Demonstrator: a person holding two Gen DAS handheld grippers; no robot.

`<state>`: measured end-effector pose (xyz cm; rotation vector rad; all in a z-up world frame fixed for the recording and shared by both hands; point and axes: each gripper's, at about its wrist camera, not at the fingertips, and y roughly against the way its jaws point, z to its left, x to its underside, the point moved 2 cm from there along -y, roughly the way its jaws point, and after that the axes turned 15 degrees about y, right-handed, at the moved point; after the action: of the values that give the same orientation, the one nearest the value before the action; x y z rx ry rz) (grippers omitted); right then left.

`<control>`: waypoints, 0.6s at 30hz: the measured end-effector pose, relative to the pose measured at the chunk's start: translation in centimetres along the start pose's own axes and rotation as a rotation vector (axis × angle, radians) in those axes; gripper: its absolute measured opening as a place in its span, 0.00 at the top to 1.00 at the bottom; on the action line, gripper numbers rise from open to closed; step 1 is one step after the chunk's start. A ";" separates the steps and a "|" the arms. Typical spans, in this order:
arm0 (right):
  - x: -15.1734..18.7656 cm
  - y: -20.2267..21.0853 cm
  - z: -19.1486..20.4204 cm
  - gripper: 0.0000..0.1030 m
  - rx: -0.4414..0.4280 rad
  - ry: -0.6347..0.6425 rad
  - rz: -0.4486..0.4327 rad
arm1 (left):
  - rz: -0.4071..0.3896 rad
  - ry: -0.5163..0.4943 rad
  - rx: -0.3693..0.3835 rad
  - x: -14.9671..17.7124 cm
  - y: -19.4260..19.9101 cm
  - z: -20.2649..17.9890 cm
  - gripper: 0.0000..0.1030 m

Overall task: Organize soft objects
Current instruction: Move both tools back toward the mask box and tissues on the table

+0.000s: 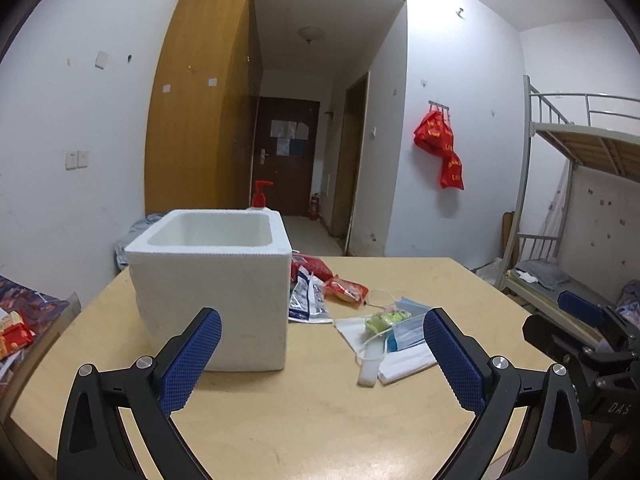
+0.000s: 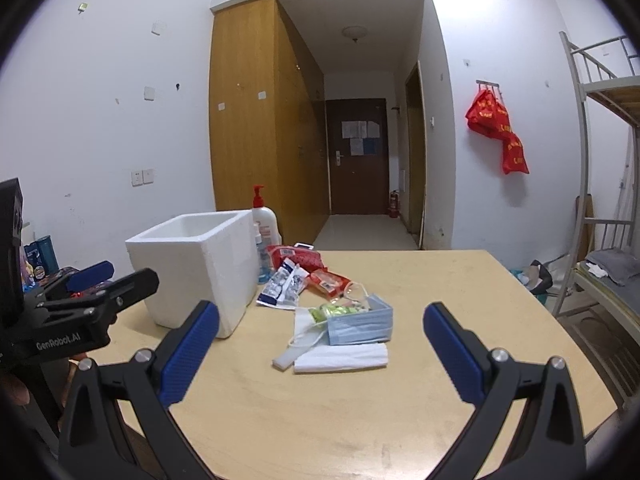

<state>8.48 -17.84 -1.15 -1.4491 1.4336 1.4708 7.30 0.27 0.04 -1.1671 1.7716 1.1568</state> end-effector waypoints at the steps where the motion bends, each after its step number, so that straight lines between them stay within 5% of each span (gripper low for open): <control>1: 0.1 -0.1 0.0 0.00 -0.009 -0.006 0.004 | 0.009 0.003 0.008 0.2 -0.2 0.0 0.02; 18: 0.9 -1.5 -2.0 0.00 0.002 -0.038 0.091 | 0.076 -0.079 0.067 1.2 -1.6 -2.8 0.02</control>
<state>10.23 -19.67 -1.99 -1.3636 1.4950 1.5433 8.22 -2.96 -0.53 -1.0095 1.7937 1.1628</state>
